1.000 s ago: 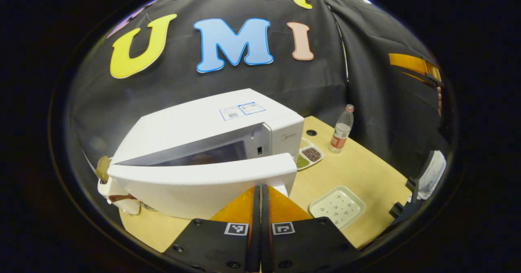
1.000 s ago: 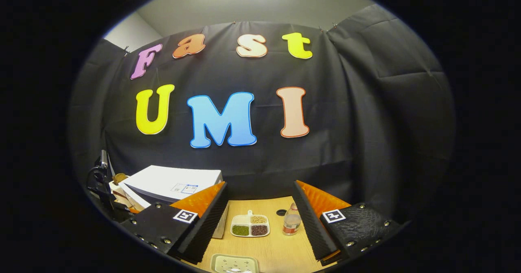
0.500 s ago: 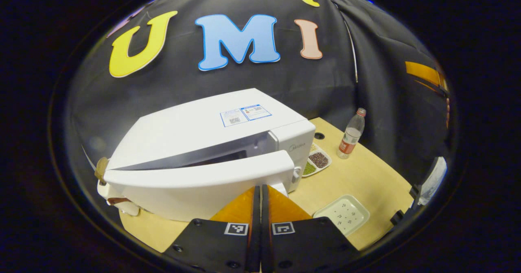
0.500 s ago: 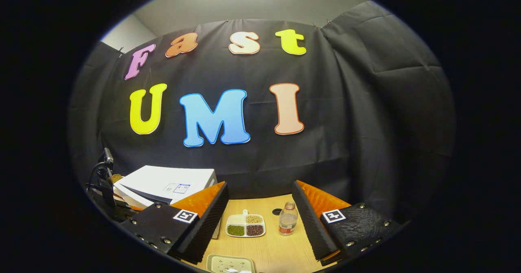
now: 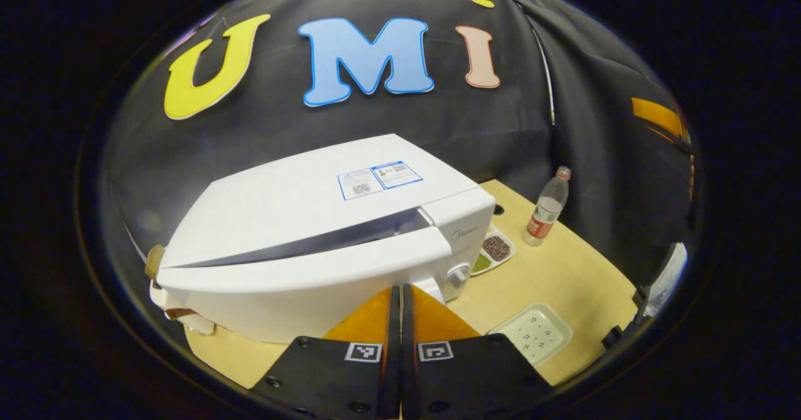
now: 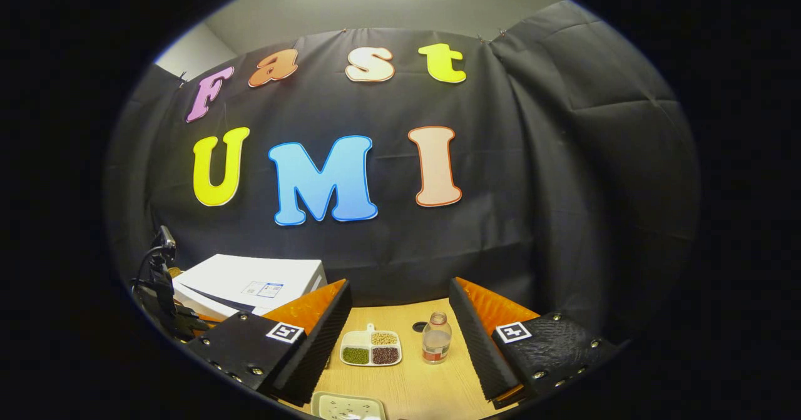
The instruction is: Open the microwave oven with the left hand, put the food in, and close the microwave oven.
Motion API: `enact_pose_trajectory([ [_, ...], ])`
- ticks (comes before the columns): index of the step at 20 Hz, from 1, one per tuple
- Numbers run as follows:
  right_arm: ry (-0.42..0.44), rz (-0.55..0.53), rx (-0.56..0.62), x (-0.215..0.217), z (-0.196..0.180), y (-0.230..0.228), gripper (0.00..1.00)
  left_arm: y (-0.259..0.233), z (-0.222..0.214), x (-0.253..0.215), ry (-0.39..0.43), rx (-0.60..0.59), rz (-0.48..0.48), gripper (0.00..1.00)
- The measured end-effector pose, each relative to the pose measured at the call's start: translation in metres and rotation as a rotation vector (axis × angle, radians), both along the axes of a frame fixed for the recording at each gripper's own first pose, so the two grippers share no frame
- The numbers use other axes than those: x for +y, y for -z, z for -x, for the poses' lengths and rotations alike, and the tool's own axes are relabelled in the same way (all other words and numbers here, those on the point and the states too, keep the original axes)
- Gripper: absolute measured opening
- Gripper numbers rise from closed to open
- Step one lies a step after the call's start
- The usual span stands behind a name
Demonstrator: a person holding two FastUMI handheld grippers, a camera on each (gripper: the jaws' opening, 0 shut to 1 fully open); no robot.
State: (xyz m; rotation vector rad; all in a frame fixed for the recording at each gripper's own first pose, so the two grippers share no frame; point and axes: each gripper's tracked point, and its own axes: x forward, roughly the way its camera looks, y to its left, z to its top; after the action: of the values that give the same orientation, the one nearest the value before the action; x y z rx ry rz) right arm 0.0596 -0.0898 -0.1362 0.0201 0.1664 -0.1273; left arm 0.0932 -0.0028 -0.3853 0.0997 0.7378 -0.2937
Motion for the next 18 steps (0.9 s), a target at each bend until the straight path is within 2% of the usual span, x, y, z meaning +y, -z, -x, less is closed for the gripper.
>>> enact_pose_trajectory([
  [11, 0.014, 0.010, 0.019, -0.004, -0.008, 0.006, 0.95, 0.011, -0.014, 0.001, -0.011, 0.026, -0.003, 0.07],
  [18, 0.000, 0.045, 0.007, 0.002, -0.008, 0.000, 0.95, 0.010, -0.016, 0.000, -0.047, 0.011, 0.028, 0.07],
])
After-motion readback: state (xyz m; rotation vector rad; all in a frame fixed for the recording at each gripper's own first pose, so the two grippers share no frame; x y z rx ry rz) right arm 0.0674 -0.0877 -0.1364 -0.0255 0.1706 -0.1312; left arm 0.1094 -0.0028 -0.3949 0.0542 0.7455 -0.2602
